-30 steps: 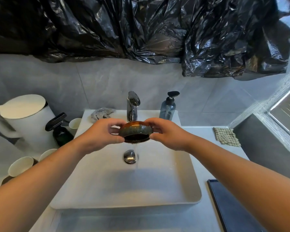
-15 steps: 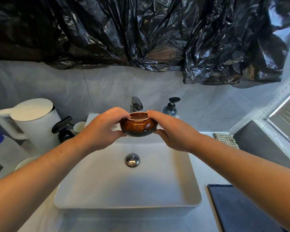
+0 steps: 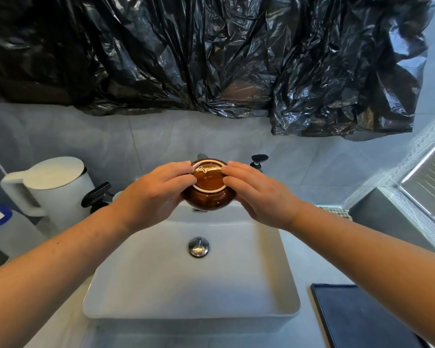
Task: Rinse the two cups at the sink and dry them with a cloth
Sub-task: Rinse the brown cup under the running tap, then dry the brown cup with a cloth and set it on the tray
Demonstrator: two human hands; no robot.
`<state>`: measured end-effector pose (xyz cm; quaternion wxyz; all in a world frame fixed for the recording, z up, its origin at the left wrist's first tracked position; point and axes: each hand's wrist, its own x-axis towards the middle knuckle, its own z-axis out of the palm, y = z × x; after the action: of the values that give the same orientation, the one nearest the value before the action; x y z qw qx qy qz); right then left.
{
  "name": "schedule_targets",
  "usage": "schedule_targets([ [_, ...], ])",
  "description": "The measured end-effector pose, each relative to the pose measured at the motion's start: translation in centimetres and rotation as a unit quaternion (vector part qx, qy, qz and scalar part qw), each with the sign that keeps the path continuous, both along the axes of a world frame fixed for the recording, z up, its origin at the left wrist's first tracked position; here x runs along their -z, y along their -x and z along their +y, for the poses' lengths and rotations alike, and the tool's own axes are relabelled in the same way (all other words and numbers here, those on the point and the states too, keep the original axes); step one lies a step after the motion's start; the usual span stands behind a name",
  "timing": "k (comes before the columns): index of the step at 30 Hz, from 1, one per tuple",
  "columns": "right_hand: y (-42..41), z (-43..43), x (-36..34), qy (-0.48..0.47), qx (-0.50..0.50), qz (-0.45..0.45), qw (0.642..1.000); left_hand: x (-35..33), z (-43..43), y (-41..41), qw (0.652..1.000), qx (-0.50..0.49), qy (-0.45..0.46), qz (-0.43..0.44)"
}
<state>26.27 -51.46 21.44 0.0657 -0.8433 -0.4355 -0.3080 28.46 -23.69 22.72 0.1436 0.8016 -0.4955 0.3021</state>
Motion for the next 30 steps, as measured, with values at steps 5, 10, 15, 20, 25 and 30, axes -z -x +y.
schedule_targets([
  [5, -0.3, 0.0, -0.1, 0.008, 0.0, -0.006, 1.0, -0.1, 0.1, -0.3, 1.0, 0.001, -0.007, 0.003],
  [10, -0.5, 0.1, 0.2, 0.014, -0.001, 0.002, 1.0, 0.2, 0.3, -0.4, 0.999, -0.019, -0.035, 0.02],
  [15, -1.1, 0.3, 0.5, 0.01, -0.004, 0.0, 1.0, 0.7, 0.6, -0.9, 0.999, -0.018, -0.026, 0.003],
  [20, -1.7, 1.1, 0.7, -0.002, 0.0, 0.011, 1.0, 1.0, 1.2, -1.7, 0.999, -0.018, 0.003, 0.035],
  [25, -1.4, 3.3, 0.8, -0.092, 0.043, 0.194, 0.976, 0.9, 2.0, -2.1, 0.941, -0.028, 0.144, 0.304],
  [30, -1.7, 6.5, 1.6, -0.172, 0.102, 0.397, 0.896, 1.6, 4.5, -2.9, 0.797, -0.078, 0.195, 0.567],
])
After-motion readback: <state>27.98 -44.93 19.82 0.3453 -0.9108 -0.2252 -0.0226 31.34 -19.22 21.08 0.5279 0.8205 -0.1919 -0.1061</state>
